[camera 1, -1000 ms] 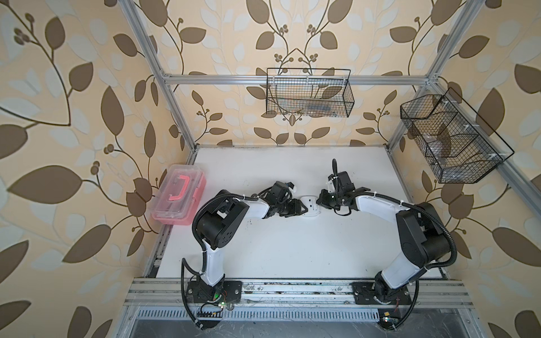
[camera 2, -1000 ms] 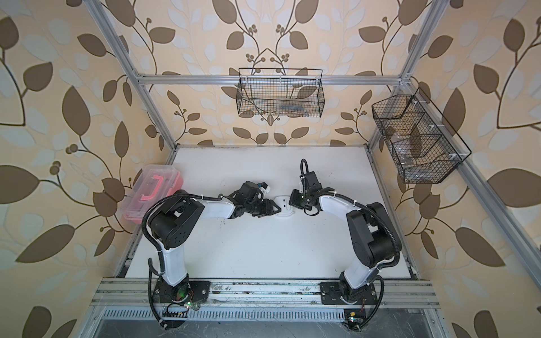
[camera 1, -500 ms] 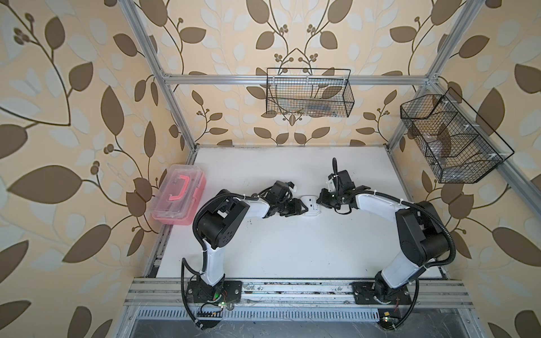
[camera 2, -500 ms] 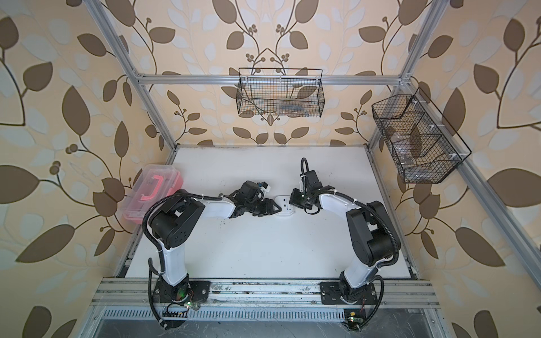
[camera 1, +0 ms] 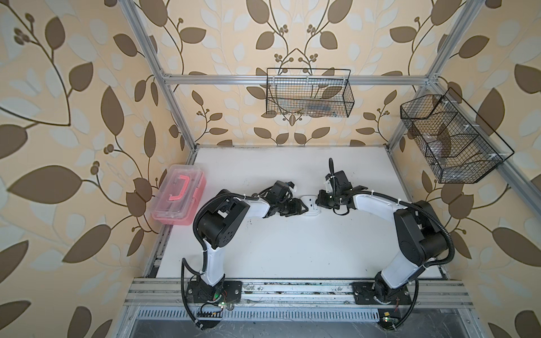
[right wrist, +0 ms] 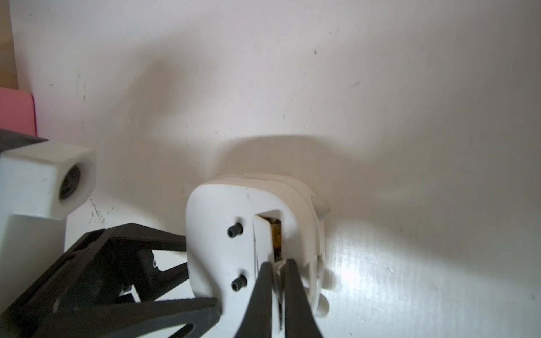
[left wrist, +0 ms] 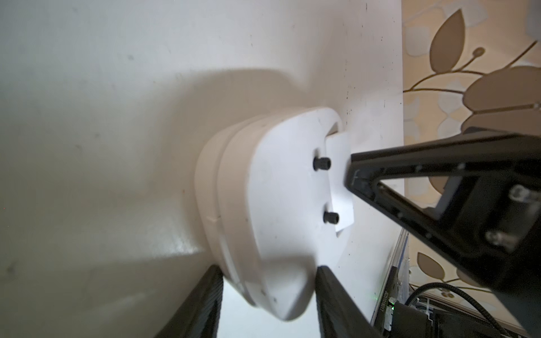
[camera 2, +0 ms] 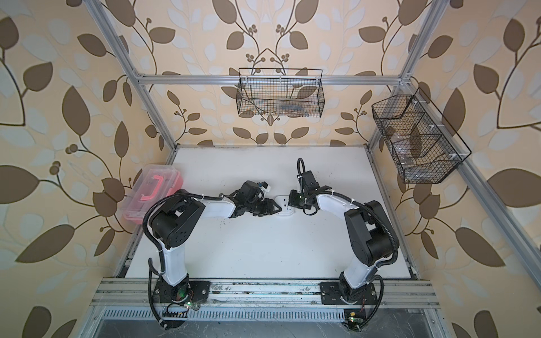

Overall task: Insert the battery into the alarm
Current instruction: Install the cover on the alarm.

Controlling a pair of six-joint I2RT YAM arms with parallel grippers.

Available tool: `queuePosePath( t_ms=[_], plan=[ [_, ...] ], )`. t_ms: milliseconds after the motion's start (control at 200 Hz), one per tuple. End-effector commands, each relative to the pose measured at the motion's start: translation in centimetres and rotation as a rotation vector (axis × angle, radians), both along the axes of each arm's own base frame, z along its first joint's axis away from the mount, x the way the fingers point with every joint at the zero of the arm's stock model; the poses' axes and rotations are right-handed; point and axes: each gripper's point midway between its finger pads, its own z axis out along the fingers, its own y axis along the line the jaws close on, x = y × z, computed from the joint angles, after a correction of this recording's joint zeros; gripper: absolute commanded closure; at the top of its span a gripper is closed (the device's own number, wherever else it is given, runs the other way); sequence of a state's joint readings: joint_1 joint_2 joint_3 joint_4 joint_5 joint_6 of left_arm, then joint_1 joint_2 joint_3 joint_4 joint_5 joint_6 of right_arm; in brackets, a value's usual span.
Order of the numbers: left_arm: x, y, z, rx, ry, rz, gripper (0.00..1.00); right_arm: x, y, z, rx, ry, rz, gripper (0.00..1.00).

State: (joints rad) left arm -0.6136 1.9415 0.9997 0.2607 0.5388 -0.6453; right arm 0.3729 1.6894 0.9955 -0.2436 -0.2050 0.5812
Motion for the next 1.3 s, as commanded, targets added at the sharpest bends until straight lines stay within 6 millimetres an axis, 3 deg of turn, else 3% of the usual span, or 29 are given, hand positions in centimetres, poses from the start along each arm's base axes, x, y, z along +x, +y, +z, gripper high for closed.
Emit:
queuePosePath(
  t_ms=[0,315,600,1000,1295],
  plan=[
    [-0.5,0.0,-1.9,0.05,0.021,-0.009,0.48,-1.6,0.8,-1.7,-0.02,0.064,0.049,0.98],
    [-0.6,0.2,-2.2,0.054,0.024,-0.003,0.48,-1.4,0.4,-0.1,-0.043,0.028,0.048,1.0],
    [-0.7,0.5,-2.4,0.064,0.027,0.007,0.48,-0.8,-1.2,1.8,-0.045,0.006,-0.013,1.0],
    [-0.5,0.5,-2.5,0.065,0.027,0.013,0.48,-1.0,-1.1,0.9,-0.04,0.031,-0.045,1.0],
    [-0.4,0.4,-2.4,0.063,0.026,0.017,0.48,-0.5,-1.0,1.3,0.011,-0.016,-0.109,1.0]
  ],
)
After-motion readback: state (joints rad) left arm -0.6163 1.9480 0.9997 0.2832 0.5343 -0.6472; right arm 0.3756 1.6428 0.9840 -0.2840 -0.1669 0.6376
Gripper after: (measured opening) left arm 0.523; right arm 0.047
